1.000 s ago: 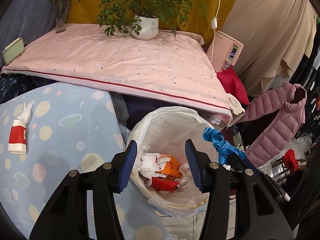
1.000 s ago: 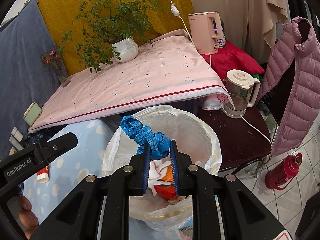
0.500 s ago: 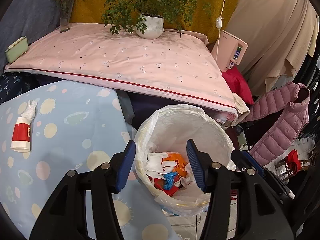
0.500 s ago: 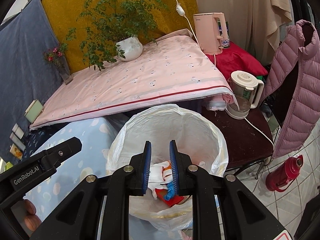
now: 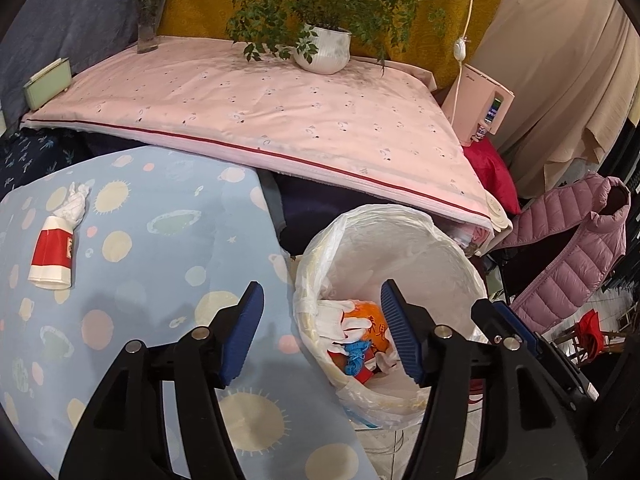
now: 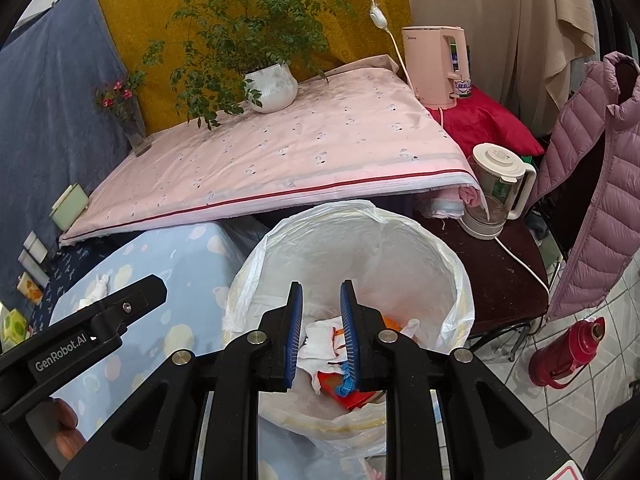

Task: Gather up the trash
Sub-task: 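Carry the glove and tape over the bin and open both tools, then move both tools back toward the red-and-white cup and tissue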

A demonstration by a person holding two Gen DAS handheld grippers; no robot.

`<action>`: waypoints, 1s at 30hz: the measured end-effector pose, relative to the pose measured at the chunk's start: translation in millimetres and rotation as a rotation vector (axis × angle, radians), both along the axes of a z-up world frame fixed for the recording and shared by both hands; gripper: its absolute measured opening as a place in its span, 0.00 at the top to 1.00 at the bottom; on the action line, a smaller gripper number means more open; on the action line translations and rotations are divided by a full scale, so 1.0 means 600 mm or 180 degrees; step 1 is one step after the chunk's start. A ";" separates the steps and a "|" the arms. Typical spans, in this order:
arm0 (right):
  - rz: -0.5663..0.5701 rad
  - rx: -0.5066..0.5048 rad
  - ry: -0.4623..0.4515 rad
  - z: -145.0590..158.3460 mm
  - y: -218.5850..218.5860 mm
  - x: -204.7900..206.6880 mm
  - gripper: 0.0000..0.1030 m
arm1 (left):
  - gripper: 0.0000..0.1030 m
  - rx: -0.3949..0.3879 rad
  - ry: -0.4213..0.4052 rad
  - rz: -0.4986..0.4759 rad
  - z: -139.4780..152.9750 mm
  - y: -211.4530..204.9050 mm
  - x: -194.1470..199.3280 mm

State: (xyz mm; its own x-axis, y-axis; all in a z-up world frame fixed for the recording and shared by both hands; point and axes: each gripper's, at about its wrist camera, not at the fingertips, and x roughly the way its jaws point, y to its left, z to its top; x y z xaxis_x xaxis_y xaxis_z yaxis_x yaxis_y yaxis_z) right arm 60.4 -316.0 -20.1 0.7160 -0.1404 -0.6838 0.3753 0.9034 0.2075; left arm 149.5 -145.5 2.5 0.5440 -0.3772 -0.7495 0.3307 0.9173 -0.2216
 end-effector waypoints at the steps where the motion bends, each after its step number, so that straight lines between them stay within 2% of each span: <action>1: 0.0013 -0.0003 0.0007 -0.001 0.003 0.002 0.80 | 0.44 0.0002 0.0008 0.0013 -0.001 0.003 0.001; 5: 0.0060 -0.0021 0.0038 -0.004 0.017 0.008 0.76 | 0.37 0.0013 0.0016 0.0084 -0.007 0.019 0.004; 13: 0.0169 -0.0060 0.0071 -0.006 0.049 0.022 0.64 | 0.31 0.0055 0.0008 0.0246 -0.015 0.058 0.011; 16: 0.0225 -0.0091 0.0078 -0.006 0.066 0.027 0.63 | 0.29 0.0066 0.0010 0.0324 -0.019 0.078 0.016; 20: 0.0303 -0.0114 0.0092 -0.006 0.089 0.036 0.58 | 0.22 0.0101 -0.0009 0.0465 -0.023 0.110 0.022; 30: 0.0582 -0.0165 0.0151 -0.013 0.171 0.069 0.56 | 0.15 0.0187 0.0003 0.0854 -0.042 0.221 0.047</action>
State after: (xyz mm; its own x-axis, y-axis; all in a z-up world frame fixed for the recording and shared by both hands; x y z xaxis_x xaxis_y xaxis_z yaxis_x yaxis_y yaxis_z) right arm 101.9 -213.6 -28.0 0.7001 -0.0469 -0.7125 0.2122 0.9664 0.1449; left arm 177.7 -12.7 -22.5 0.6179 -0.1756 -0.7664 0.0740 0.9834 -0.1657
